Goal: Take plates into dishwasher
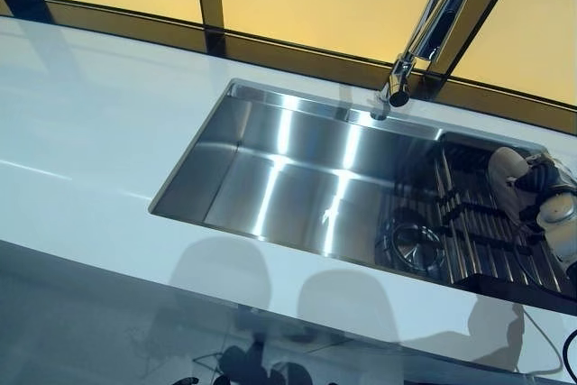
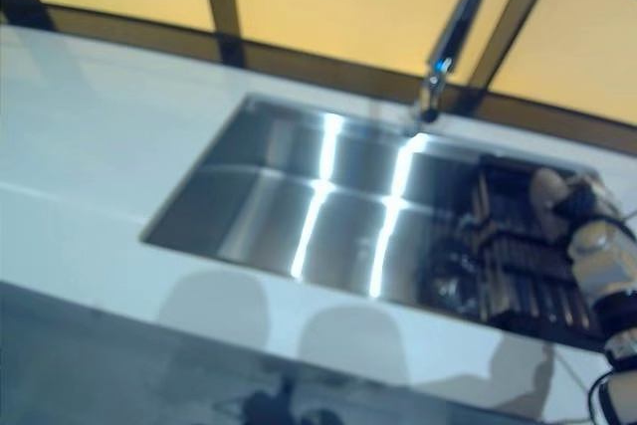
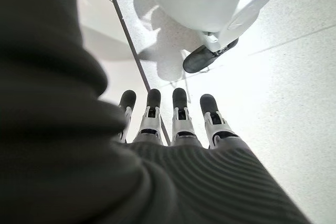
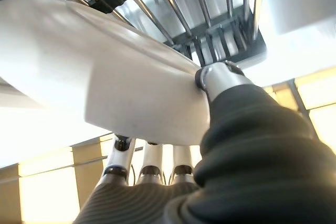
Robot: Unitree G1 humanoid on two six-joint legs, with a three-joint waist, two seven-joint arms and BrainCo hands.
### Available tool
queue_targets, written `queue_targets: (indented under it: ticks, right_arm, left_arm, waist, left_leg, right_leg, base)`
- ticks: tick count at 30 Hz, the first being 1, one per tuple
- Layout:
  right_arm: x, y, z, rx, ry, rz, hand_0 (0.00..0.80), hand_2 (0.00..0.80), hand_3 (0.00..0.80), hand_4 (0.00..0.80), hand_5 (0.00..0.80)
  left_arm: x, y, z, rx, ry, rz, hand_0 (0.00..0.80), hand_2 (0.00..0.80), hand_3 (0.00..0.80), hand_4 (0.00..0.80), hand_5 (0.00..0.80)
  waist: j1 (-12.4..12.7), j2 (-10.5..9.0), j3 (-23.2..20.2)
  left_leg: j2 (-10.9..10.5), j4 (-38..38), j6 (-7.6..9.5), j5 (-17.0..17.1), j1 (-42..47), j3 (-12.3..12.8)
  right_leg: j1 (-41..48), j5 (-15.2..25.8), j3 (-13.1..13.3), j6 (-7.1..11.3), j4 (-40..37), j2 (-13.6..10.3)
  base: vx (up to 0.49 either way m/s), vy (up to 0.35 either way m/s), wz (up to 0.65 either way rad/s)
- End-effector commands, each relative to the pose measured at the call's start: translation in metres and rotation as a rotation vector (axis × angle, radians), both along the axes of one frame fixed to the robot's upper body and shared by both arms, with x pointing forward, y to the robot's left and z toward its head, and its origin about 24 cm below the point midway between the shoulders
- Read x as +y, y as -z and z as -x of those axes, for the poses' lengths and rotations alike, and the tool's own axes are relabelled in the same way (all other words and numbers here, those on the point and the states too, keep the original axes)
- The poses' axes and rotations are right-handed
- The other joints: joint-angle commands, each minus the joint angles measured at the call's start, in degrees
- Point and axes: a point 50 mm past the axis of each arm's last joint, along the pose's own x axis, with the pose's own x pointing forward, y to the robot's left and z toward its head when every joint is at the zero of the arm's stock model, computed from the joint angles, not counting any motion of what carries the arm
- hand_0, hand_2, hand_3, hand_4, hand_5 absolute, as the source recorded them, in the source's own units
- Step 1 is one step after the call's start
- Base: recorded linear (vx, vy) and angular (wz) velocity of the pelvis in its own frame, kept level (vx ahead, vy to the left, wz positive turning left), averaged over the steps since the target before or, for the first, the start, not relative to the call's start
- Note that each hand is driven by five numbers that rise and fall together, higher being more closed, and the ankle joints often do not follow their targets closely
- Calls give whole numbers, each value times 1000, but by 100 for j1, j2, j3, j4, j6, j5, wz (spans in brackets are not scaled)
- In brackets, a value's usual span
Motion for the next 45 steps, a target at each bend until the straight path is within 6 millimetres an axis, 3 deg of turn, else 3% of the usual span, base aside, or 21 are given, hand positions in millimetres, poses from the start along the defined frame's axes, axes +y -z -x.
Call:
queue_targets:
  ticks: [1, 18, 30, 45]
  right_arm:
    - [2, -28, 6, -129, -32, 38, 800, 800, 800, 800, 800]
    - [19, -29, 7, -402, -275, -328, 800, 800, 800, 800, 800]
    - [28, -69, 23, -706, -374, -385, 800, 800, 800, 800, 800]
    - [6, -108, 57, -866, -324, -290, 800, 800, 800, 800, 800]
  left_arm:
    - [4, 9, 18, 60, -5, -30, 0, 0, 0, 0, 0]
    - [4, 20, 37, 113, -30, -41, 0, 0, 0, 0, 0]
    - [6, 27, 55, 163, -48, -55, 0, 0, 0, 0, 0]
    - [8, 36, 79, 229, -96, -53, 0, 0, 0, 0, 0]
  waist:
    - [-94, -17, -405]
    - [-221, -54, -776]
    - [-317, -97, -1044]
    - [-487, -73, -1494]
  left_leg:
    - [-421, 9, 701, -329, -176, 309]
    - [-540, -214, 798, -440, 152, 456]
    - [-625, -251, 866, -552, 372, 518]
    - [-703, -434, 894, -593, 661, 552]
  right_leg:
    - [-142, -611, 263, -97, 594, 495]
    - [-37, -478, 357, 86, 506, 412]
    - [49, -362, 444, 207, 431, 360]
    - [71, -230, 525, 336, 346, 304]
  base:
    - [-29, 59, -12]
    - [-16, 71, -6]
    - [-3, 63, -8]
    - [-9, 84, -5]
